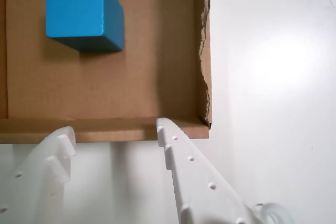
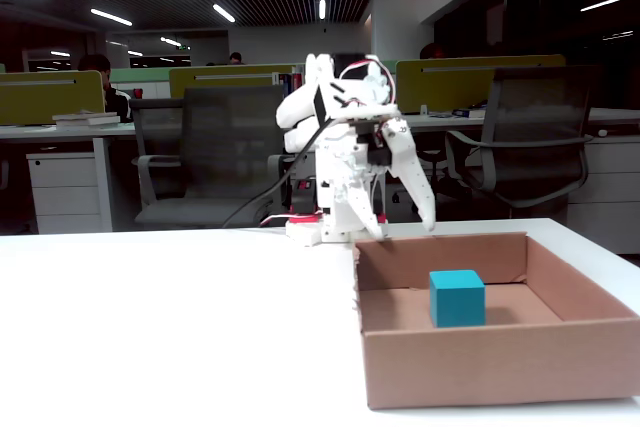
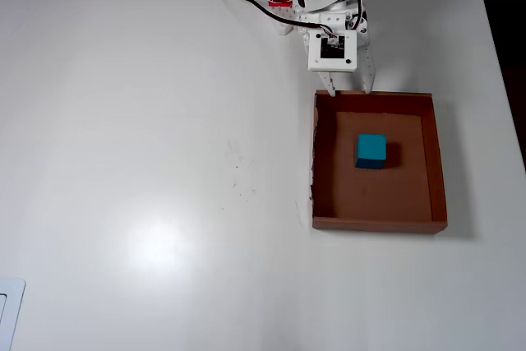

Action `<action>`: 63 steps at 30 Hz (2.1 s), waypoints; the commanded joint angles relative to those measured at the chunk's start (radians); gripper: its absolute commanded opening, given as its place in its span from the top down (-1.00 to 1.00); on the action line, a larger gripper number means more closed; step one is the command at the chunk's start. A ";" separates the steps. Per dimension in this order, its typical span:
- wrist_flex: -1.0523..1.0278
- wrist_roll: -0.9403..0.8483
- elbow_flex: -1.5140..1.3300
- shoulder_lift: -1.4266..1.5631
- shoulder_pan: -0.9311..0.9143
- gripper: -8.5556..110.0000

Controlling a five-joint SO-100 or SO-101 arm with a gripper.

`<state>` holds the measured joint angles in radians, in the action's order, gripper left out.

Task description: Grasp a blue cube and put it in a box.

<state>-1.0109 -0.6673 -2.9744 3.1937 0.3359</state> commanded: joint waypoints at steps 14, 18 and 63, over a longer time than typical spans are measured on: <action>-0.031 -0.003 0.005 -0.011 -0.002 0.51; -0.038 -0.005 0.005 -0.011 -0.002 0.48; -0.044 -0.008 0.005 -0.011 0.003 0.46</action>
<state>-1.0477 -0.6673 -2.9744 3.1937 0.3375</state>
